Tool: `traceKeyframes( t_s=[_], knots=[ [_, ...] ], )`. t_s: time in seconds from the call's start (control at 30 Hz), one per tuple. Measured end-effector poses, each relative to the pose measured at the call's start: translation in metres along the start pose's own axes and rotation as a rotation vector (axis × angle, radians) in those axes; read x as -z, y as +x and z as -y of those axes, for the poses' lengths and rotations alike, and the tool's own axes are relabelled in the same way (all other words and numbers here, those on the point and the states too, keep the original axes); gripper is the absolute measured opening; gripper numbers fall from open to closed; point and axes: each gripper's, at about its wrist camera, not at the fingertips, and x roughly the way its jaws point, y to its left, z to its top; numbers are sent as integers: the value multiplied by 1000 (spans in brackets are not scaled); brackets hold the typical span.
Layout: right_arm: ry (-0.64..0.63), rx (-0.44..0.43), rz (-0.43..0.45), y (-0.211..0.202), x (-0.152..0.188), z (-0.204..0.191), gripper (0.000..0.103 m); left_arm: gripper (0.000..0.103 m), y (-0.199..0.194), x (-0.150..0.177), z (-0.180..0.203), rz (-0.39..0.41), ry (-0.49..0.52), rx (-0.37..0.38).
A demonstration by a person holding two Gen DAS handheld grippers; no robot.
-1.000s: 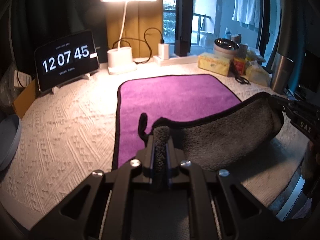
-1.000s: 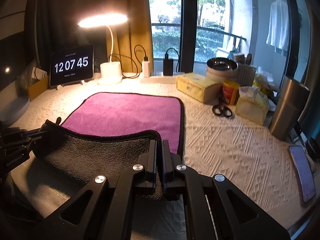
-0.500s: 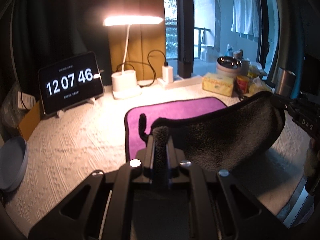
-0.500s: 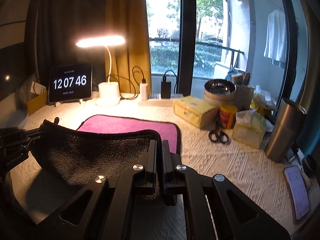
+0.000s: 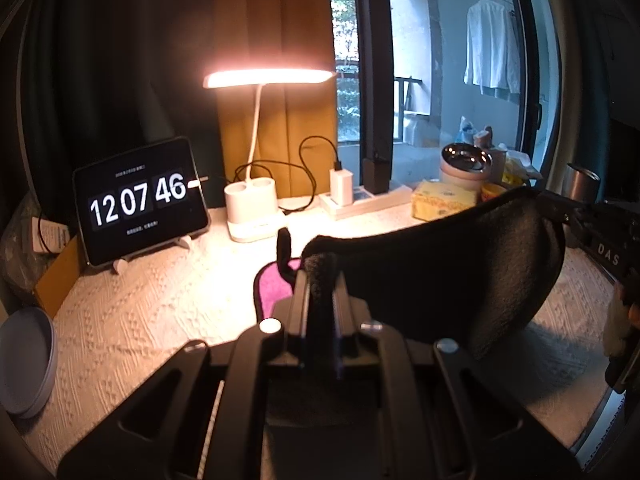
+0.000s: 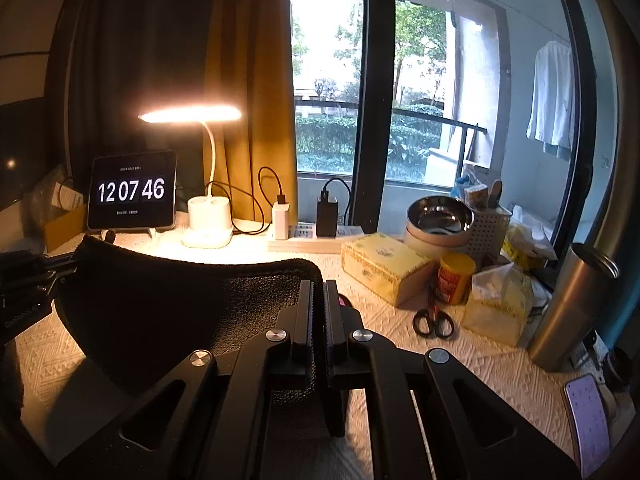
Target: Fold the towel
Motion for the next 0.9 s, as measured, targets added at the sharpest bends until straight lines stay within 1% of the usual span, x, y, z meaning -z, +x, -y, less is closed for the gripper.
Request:
traceKeyframes(
  t_s=[0.37, 0.73, 0.9],
  knots=[
    [26, -17, 13, 26, -12, 9, 5, 9, 24, -15, -7, 10, 9, -4],
    [32, -15, 11, 57, -18, 13, 5, 9, 53, -32, -13, 17, -26, 4],
    [36, -13, -10, 79, -20, 15, 5, 9, 75, -37, -15, -6, -38, 17]
  ],
)
